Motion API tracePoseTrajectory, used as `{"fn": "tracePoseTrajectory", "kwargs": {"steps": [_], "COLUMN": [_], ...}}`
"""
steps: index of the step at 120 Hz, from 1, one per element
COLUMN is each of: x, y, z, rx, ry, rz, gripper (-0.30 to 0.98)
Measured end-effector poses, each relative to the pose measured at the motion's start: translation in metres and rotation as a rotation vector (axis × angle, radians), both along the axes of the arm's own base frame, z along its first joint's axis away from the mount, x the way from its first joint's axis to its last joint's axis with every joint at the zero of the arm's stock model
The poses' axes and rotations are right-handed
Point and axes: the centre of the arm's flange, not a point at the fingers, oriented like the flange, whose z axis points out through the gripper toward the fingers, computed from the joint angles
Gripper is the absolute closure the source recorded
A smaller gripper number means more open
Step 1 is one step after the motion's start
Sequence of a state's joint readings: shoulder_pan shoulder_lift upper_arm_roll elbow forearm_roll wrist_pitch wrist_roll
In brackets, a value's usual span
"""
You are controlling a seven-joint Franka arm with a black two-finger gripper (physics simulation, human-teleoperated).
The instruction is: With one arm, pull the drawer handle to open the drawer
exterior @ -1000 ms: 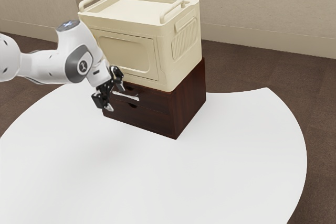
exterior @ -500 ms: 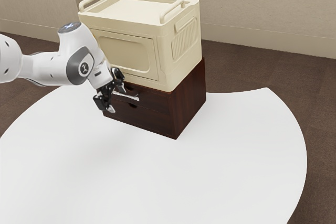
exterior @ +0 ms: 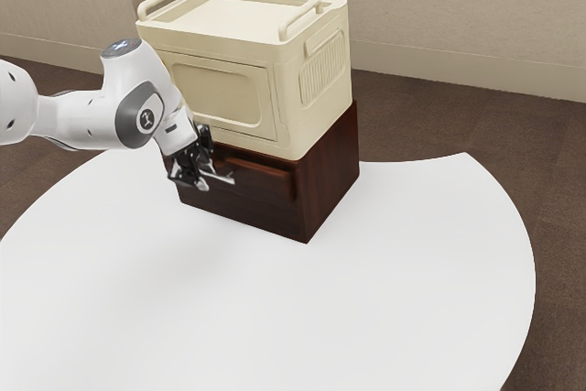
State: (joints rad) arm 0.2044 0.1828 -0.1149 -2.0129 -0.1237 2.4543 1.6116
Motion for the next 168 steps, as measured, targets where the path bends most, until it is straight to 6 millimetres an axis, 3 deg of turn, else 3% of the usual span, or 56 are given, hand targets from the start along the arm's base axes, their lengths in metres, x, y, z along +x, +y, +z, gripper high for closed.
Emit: {"fn": "tracePoseTrajectory", "kwargs": {"steps": [57, 86, 152, 168], "x": [-0.003, -0.023, -0.078, -0.093], "y": [-0.004, -0.015, -0.016, -0.026], "z": [-0.003, 0.008, 0.005, 0.008], "rx": [-0.008, -0.003, 0.007, 0.013], "ry": [0.019, 0.024, 0.061, 0.059], "rz": [0.019, 0.016, 0.039, 0.026], "gripper": [0.65, 0.67, 0.65, 0.65]}}
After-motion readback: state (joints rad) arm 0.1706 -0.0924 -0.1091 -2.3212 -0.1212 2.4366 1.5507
